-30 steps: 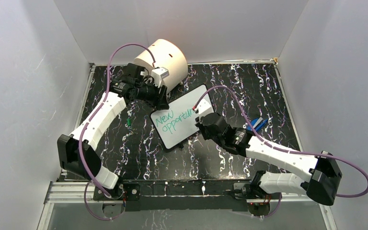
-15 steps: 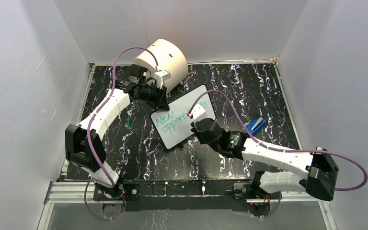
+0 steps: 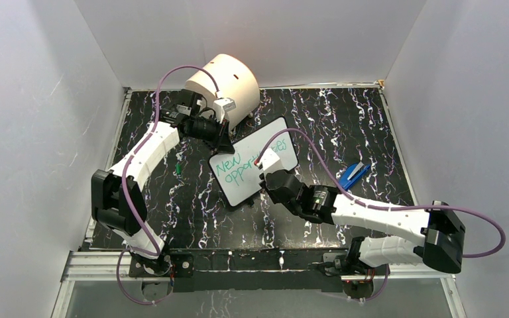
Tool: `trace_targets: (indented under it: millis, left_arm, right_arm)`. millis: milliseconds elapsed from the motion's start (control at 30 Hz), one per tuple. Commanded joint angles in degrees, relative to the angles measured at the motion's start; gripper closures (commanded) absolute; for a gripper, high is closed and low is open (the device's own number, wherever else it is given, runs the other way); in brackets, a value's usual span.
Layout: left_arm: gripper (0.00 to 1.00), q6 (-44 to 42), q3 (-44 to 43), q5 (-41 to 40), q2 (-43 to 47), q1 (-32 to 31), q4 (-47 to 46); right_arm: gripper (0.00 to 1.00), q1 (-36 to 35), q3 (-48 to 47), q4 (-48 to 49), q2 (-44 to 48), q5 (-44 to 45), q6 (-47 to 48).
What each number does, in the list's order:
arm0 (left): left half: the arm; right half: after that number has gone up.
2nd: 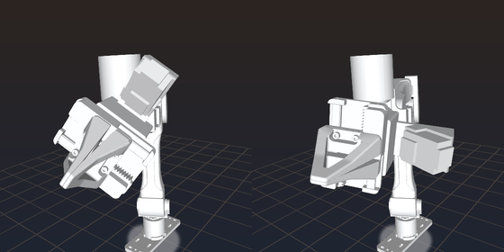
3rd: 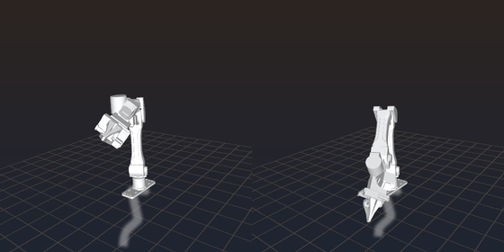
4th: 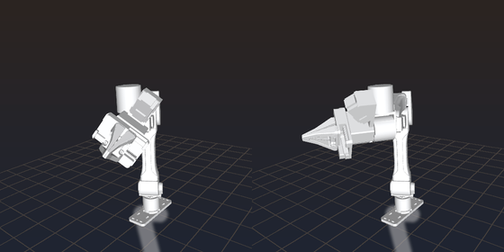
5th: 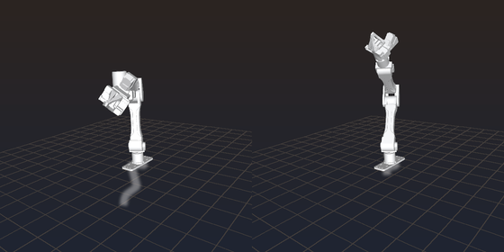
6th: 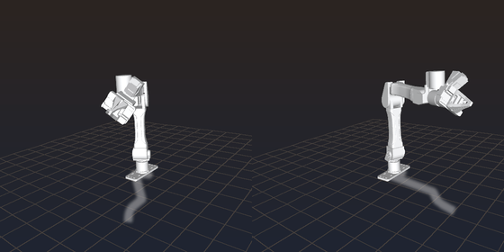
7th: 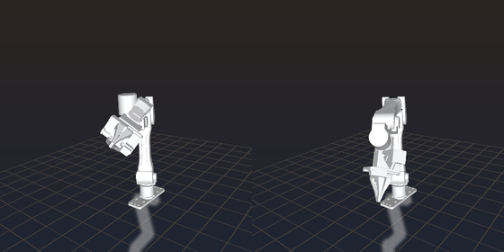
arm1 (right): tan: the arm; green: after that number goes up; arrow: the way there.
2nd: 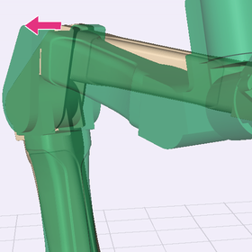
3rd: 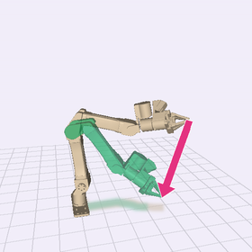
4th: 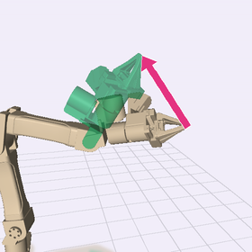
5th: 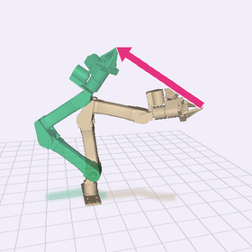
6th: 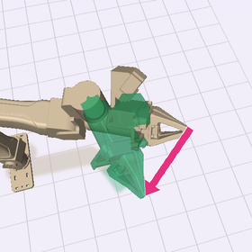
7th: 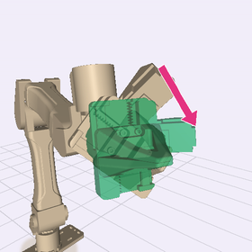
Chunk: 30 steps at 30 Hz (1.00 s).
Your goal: Write a sentence on the whiteboard
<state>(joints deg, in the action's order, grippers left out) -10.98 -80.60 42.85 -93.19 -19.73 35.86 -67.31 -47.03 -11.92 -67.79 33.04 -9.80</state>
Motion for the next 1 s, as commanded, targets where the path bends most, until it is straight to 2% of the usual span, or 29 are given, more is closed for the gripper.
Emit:
trace_targets:
  millis: [0, 967]
  left_arm:
    - [1.0, -3.28, 1.62, -0.19, -0.47, -0.31, 2.09]
    - [1.0, -3.17, 3.12, -0.72, 1.3, -0.31, 1.1]
  right_arm:
    - [1.0, -0.95, -0.25, 2.79, -0.95, 2.9, -1.57]
    - [1.0, -2.65, -2.73, 8.58, -8.86, 2.96, -3.26]
